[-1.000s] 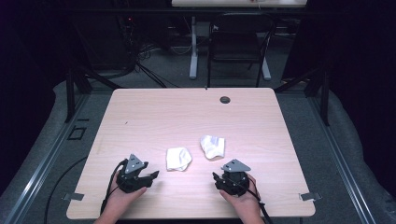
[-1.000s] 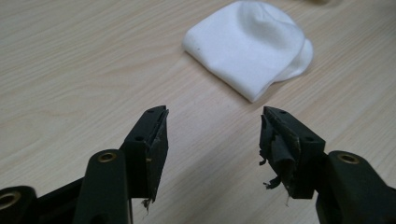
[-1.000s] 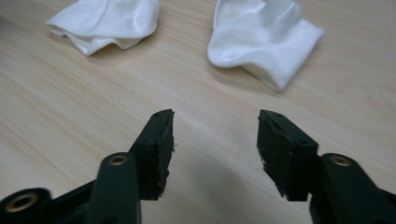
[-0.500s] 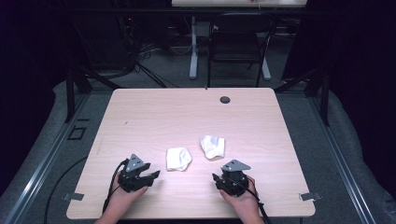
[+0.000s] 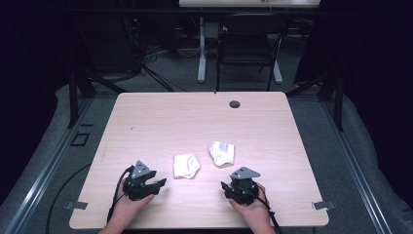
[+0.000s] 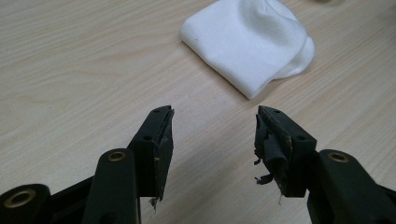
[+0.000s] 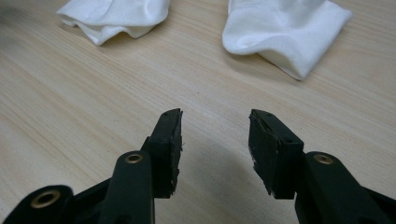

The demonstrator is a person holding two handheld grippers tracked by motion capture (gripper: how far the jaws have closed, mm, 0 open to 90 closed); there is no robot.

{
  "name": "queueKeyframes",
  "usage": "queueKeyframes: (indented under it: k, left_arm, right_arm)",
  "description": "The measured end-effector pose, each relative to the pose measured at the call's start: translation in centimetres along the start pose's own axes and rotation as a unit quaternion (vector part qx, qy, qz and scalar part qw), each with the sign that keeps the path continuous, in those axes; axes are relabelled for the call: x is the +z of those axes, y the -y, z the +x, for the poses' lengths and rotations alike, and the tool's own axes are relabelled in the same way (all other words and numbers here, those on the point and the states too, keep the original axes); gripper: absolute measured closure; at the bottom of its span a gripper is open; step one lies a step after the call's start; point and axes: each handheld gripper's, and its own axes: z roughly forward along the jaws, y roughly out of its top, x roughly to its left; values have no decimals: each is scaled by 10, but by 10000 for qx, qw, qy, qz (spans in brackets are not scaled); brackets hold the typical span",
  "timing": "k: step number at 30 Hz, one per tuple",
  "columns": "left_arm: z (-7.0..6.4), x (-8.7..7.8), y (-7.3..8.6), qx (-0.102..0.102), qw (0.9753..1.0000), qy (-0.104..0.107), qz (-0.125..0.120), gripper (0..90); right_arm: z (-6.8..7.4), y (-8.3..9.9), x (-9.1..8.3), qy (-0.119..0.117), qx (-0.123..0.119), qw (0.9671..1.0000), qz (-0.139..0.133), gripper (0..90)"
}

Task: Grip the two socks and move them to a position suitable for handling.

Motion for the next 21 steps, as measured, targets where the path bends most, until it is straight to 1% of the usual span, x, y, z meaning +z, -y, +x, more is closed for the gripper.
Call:
queueKeyframes:
  k: [1,2,7,8,9,10,12,14,15,19,20,21]
  left_arm:
    - [0,-1,0,-14,10000,1,-7,467]
    - [0,-1,0,-14,10000,11,-11,467]
    - [-1,0,-2,-28,10000,56,16,473]
    - [-1,0,-3,-74,9999,79,14,485]
    - [-1,0,-3,-74,9999,79,14,489]
    - [-1,0,-5,-125,9998,123,-7,489]
    - [-1,2,-8,-183,9998,121,-30,491]
    - [-4,6,-12,-204,9997,134,15,491]
    - [-4,6,-12,-204,9997,134,15,491]
    - [-12,13,-22,-112,9998,144,26,491]
    - [-15,15,-25,-70,9998,161,56,491]
    - [-17,17,-27,-27,9999,158,30,491]
  right_arm:
    - [0,0,-1,9,-22,10000,-25,544]
    - [1,0,-2,21,9,10000,-66,546]
    - [1,0,-3,10,-6,9999,-121,548]
    - [1,-1,-3,36,-36,9999,-107,548]
    - [1,-1,-3,36,-36,9999,-107,548]
    - [1,-1,-2,45,-15,9999,-106,548]
    - [0,0,-2,67,-17,9999,-74,548]
    - [0,0,-1,68,-12,9999,-94,548]
    - [0,0,-1,68,-12,9999,-94,548]
    - [-1,0,-3,108,-6,9999,-134,549]
    - [-1,0,-4,114,-9,9998,-151,550]
    - [-2,0,-4,97,-3,9998,-155,553]
